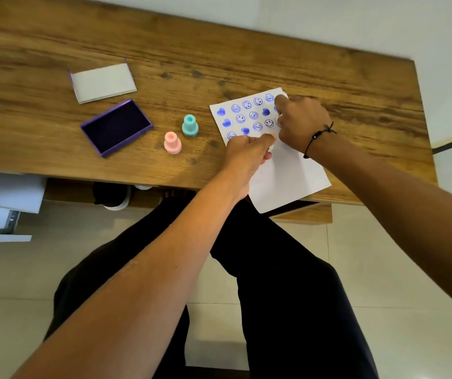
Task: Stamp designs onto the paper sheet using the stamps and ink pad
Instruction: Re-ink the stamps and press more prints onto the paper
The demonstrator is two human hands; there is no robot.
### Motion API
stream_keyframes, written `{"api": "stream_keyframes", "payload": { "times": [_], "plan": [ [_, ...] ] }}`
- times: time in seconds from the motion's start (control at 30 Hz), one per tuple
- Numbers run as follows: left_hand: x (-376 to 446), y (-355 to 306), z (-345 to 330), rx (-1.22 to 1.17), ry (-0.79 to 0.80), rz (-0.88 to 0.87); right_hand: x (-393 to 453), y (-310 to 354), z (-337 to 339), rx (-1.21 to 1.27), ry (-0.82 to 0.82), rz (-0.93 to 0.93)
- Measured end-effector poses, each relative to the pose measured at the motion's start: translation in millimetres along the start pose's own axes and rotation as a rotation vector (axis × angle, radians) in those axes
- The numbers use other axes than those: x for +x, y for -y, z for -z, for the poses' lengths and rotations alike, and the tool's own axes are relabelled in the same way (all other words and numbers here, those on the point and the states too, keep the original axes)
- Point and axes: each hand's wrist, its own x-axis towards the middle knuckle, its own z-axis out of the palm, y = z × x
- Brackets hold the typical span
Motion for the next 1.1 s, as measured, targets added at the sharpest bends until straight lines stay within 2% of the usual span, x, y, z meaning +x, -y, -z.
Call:
{"api": "stream_keyframes", "payload": {
  "times": [0.27, 0.53, 0.6, 0.7, 0.77, 0.9, 1.03, 1.1],
  "plan": [
    [-1, -4, -1, -0.011, 0.012, 0.02, 2, 0, 2, -0.075, 0.051, 0.042],
    [3, -2, 1, 0.002, 0.019, 0.031, 1, -7, 9, -0.028, 0.116, 0.046],
    [4, -4, 5, -0.04, 0.037, 0.034, -1, -13, 16, 0.151, -0.03, -0.04],
    [0, -9, 11, -0.1, 0.098, 0.034, -14, -20, 35, 0.678, -0.286, -0.236],
    [-5, -13, 14, -0.116, 0.126, 0.029, -27, -21, 46, 0.949, -0.358, -0.334],
    [-10, -18, 23, -0.151, 0.131, -0.002, -50, -15, 47, 1.111, -0.247, -0.43],
    [-14, -17, 26, -0.153, 0.185, -0.039, -61, 0, 51, 1.313, -0.151, -0.431],
    [-16, -17, 26, -0.154, 0.202, -0.052, -61, 7, 53, 1.335, -0.127, -0.4]
  ]
}}
